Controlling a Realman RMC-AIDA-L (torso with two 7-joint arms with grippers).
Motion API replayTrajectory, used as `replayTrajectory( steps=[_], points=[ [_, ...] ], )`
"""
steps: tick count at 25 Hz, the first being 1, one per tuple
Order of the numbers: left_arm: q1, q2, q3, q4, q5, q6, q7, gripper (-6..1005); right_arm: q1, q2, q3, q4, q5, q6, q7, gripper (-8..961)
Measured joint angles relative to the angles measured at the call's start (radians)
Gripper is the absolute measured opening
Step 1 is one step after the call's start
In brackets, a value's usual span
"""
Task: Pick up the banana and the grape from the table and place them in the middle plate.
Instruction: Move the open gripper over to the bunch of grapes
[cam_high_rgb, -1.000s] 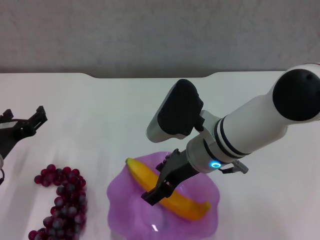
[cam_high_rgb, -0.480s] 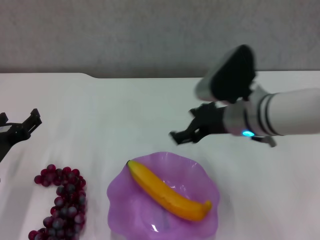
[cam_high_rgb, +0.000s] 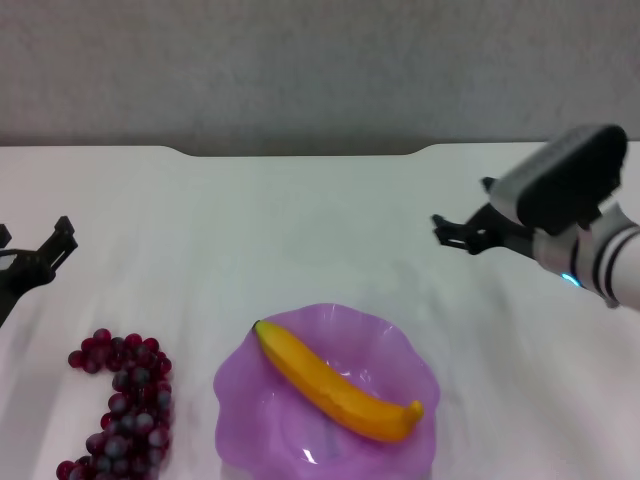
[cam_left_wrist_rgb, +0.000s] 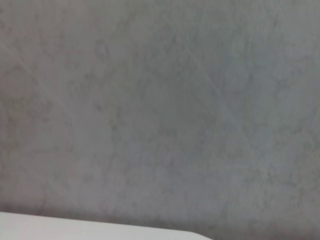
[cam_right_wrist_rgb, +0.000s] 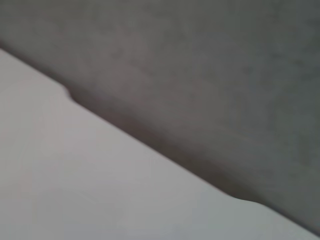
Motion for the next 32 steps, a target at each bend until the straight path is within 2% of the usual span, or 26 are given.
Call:
replayTrajectory(
  steps=[6,8,13,17,24,32],
  points=[
    [-0.056,-0.001,0.000,-0.134,-0.003,0.126,-0.003,891,-0.017,0.003,-0.122,-0.195,0.002,-0.379,0.042,884],
    [-0.069,-0.002,0.000,-0.160,-0.008,0.151,-0.005,891,-0.016,0.003,-0.185,-0.275,0.002,-0.517,0.103,884],
    [-0.089,-0.002,0.001,-0.222,-0.024,0.208,-0.003,891,-0.017,0.003,-0.290,-0.428,-0.003,-0.737,0.302,884],
    [-0.114,-0.003,0.001,-0.295,-0.041,0.275,-0.003,891,-0.011,0.003,-0.326,-0.534,-0.007,-0.811,0.428,884],
    [-0.147,-0.004,0.000,-0.389,-0.078,0.326,0.002,891,-0.052,0.006,-0.418,-0.598,-0.006,-0.986,0.524,884],
    [-0.166,-0.005,0.003,-0.429,-0.102,0.373,0.005,891,-0.055,0.009,-0.452,-0.630,-0.003,-0.988,0.576,884]
  ],
)
